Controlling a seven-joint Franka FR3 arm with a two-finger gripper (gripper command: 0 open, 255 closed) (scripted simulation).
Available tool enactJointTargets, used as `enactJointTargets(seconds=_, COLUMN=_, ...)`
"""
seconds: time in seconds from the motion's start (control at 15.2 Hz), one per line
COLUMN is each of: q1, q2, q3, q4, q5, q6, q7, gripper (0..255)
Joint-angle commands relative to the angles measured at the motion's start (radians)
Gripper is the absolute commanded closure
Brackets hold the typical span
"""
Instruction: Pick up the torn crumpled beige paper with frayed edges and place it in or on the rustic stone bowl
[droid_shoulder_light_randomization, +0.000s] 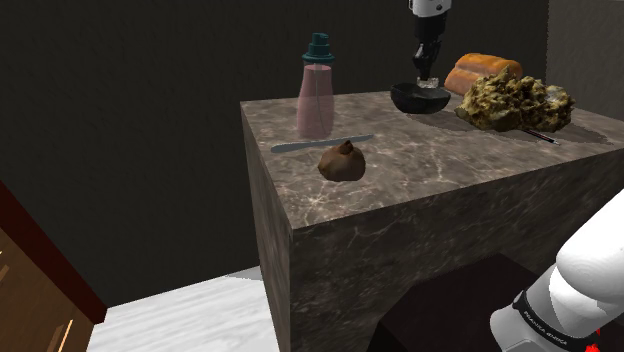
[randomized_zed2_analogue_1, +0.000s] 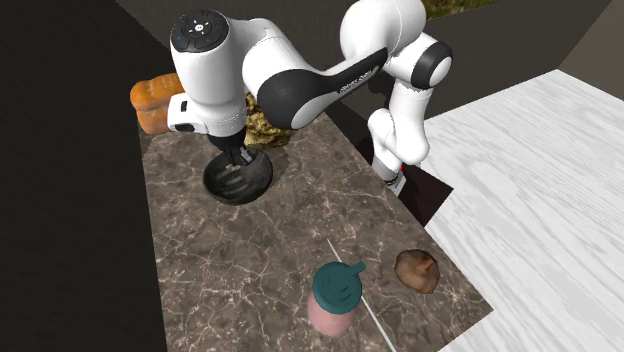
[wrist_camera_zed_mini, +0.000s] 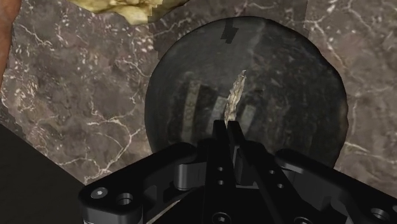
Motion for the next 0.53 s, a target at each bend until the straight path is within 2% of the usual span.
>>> enactJointTargets(seconds=0.0, q1=0.0, q2=0.001, q3=0.0, q4=-0.001, q5=0.0, q6=0.002, q7=0.0, gripper=255)
enactJointTargets(seconds=0.33, q1=0.0, q2=0.001, q3=0.0, q4=-0.001, q5=0.0, q6=0.002, q7=0.0, gripper=255)
enactJointTargets(seconds=0.4, q1=0.0, q2=0.001, q3=0.0, q4=-0.001, q5=0.0, q6=0.002, q7=0.0, gripper=0)
enactJointTargets(seconds=0.46, q1=0.0, q2=0.001, q3=0.0, q4=-0.001, q5=0.0, q6=0.002, q7=0.0, gripper=0)
